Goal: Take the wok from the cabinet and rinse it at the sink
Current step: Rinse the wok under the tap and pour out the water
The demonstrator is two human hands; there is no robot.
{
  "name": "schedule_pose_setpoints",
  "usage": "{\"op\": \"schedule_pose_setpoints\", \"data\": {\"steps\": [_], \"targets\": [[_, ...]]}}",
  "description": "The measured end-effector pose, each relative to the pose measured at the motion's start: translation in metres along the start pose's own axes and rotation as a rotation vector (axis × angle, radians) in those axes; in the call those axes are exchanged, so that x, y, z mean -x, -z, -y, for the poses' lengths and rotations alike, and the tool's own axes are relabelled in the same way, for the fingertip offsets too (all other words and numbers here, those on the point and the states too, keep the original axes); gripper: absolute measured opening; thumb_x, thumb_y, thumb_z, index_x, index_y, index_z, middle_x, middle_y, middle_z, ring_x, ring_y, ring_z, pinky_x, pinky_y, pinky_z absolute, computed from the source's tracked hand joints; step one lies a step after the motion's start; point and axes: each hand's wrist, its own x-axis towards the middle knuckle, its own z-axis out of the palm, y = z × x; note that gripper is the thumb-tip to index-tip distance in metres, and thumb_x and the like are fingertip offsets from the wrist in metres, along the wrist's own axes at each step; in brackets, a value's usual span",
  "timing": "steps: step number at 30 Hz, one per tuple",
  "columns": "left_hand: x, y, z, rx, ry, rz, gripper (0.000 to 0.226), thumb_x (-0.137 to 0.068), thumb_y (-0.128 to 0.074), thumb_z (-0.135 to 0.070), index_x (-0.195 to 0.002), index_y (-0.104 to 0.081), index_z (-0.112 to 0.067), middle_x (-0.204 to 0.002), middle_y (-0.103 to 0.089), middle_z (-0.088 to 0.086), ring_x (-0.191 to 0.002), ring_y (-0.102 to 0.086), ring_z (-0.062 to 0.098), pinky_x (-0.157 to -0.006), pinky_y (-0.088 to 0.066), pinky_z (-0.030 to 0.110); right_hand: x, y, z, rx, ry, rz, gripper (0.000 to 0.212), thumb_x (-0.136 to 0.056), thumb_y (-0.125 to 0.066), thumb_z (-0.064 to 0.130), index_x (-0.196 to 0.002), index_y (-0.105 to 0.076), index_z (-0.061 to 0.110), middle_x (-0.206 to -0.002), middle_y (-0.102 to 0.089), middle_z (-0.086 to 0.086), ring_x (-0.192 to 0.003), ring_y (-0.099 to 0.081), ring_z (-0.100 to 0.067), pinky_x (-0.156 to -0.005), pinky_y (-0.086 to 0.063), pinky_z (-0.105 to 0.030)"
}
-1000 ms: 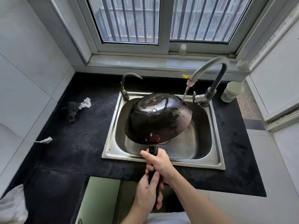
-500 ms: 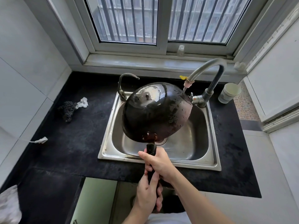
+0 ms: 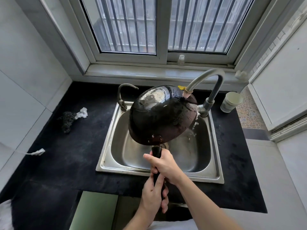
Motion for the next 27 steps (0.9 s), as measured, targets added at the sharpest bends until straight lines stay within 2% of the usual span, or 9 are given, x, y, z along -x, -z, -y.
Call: {"op": "schedule_pose_setpoints", "data": {"steps": [7,16,27], "targets": [[-0.02,-0.016,-0.007,0.021,0.0,-0.007,0.021,-0.097,-0.047,-0.036,-0.106,-0.056,-0.02,-0.052,-0.046,0.005,-0.031,-0.04,0.018,-0.032,-0.036,0.023,-0.015,0.018,0.011,-0.012,-0.019,-0.002,0.023,-0.094,-0.067,0.013,-0.087,-0.046,0.01,-0.053,-0.039,-0.001,-0.041,-0.037,-0.013,-0.047,-0.044,-0.028],[-0.042,-0.042,-0.015,0.045,0.01,0.015,0.026,-0.093,-0.049,-0.04,-0.102,-0.055,-0.016,-0.051,-0.044,0.004,-0.03,-0.038,0.017,-0.031,-0.035,0.021,-0.032,0.052,0.013,0.004,-0.019,-0.025,0.023,-0.092,-0.069,0.017,-0.083,-0.049,0.01,-0.052,-0.041,0.001,-0.043,-0.038,-0.015,-0.053,-0.042,-0.033],[-0.052,-0.059,-0.016,-0.027,-0.012,0.07,0.023,-0.098,-0.045,-0.034,-0.106,-0.055,-0.015,-0.052,-0.046,0.005,-0.031,-0.042,0.018,-0.031,-0.037,0.023,-0.031,0.076,0.015,-0.016,-0.012,-0.058,0.022,-0.092,-0.069,0.017,-0.083,-0.05,0.011,-0.054,-0.041,0.0,-0.043,-0.038,-0.015,-0.055,-0.041,-0.036]]}}
